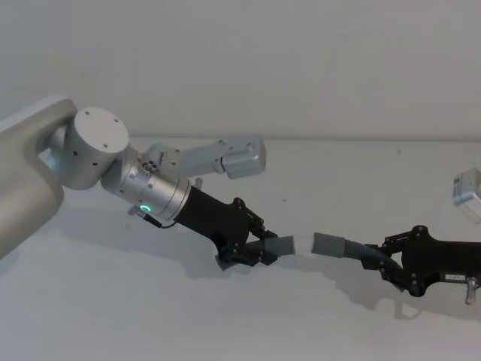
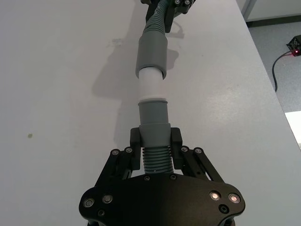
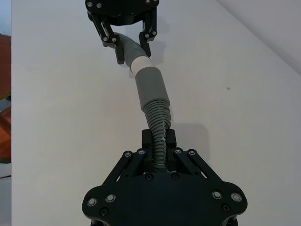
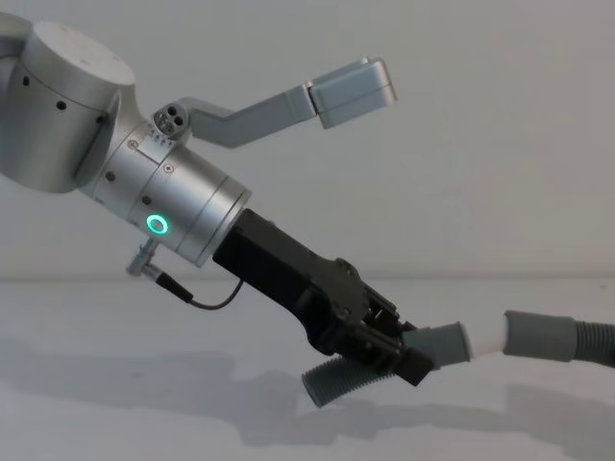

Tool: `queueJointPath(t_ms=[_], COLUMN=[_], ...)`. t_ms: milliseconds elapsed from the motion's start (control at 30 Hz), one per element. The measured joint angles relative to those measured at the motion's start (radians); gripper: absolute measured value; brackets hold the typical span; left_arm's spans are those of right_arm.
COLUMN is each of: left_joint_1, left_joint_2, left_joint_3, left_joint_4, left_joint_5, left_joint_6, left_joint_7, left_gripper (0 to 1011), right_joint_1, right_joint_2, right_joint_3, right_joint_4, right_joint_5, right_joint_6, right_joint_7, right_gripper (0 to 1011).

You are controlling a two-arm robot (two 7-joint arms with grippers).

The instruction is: Use both hands to pick up one end of the pipe from the table, align the ends, and insert them.

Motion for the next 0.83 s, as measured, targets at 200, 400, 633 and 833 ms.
queueJointPath(t_ms=[200,400,633,833], left_joint_1=[-0.001,-0.001,-0.002,-0.002], left_joint_2=[0.001,0.001,0.002,0.002], left_joint_3=[0.001,0.002,0.003,0.003], left_joint_4=[-0.001,-0.001,-0.002,-0.002], left_joint_5=[0.000,0.000,0.000,0.000], left_joint_6=[0.002,0.003,0.003,0.004], left_joint_7=[0.001,0.002,0.003,0.003], left_gripper=[348,348,348,348], right_joint_1=[0.001,0.001,0.001,0.001], right_joint_2=[0.001,0.001,0.002,0.002], right_joint_3=[-0.001,-0.001,-0.002,-0.002], right_joint_4=[-0.001,-0.001,-0.001,-0.001], right_joint_5=[0.001,0.001,0.002,0.002], right_joint_6=[-0.001,-0.002,-0.003,-0.003], right_joint_7=[0.001,0.001,0.001,0.001], right_gripper=[141,139,141,141])
